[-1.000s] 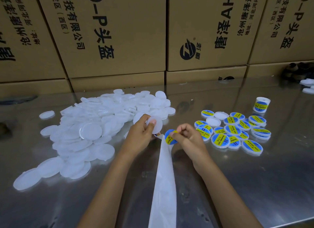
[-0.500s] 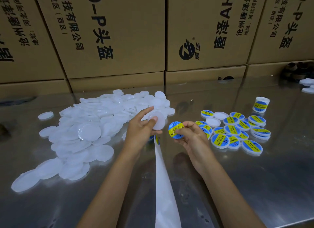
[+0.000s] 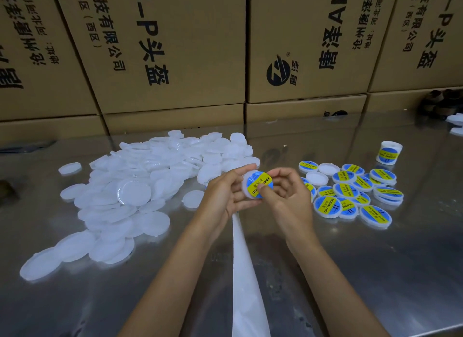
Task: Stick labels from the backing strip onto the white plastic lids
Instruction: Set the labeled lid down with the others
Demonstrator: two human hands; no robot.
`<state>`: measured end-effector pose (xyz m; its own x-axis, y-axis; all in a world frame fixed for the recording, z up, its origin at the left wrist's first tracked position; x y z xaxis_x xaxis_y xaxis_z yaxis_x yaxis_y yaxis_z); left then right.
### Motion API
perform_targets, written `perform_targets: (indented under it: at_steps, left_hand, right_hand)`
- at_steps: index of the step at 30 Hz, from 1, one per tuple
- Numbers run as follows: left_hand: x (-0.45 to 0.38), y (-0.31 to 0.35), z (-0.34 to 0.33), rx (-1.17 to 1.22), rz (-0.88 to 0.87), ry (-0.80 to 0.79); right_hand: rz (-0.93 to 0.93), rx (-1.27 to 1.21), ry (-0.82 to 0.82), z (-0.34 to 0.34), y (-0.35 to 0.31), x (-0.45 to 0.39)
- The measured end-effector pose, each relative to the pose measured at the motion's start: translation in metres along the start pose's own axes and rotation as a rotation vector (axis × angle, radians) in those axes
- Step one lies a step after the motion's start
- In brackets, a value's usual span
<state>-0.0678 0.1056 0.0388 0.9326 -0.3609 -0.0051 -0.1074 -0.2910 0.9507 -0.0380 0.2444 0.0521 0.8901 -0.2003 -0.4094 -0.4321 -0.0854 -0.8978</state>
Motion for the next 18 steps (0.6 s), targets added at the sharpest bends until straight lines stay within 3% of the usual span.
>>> perform_targets:
  at_steps: [18]
  left_hand:
    - [0.0071, 0.0086, -0.0056, -0.175, -0.061, -0.011]
  right_hand:
    - [0.077, 0.109, -0.034, -0.0052, -0.0041, 0.0013]
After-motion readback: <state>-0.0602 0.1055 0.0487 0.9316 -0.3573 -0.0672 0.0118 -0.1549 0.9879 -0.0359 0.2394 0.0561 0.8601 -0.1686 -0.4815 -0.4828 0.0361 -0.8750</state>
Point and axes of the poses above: each hand's wrist, its own x-axis away from the middle knuckle, its own z-axis out of the back of the hand, y = z × x, the point moved 10 cm from there along -x, towards the middle knuckle, and after that the axes turned 8 degrees about -y, right-handed, at the moved point
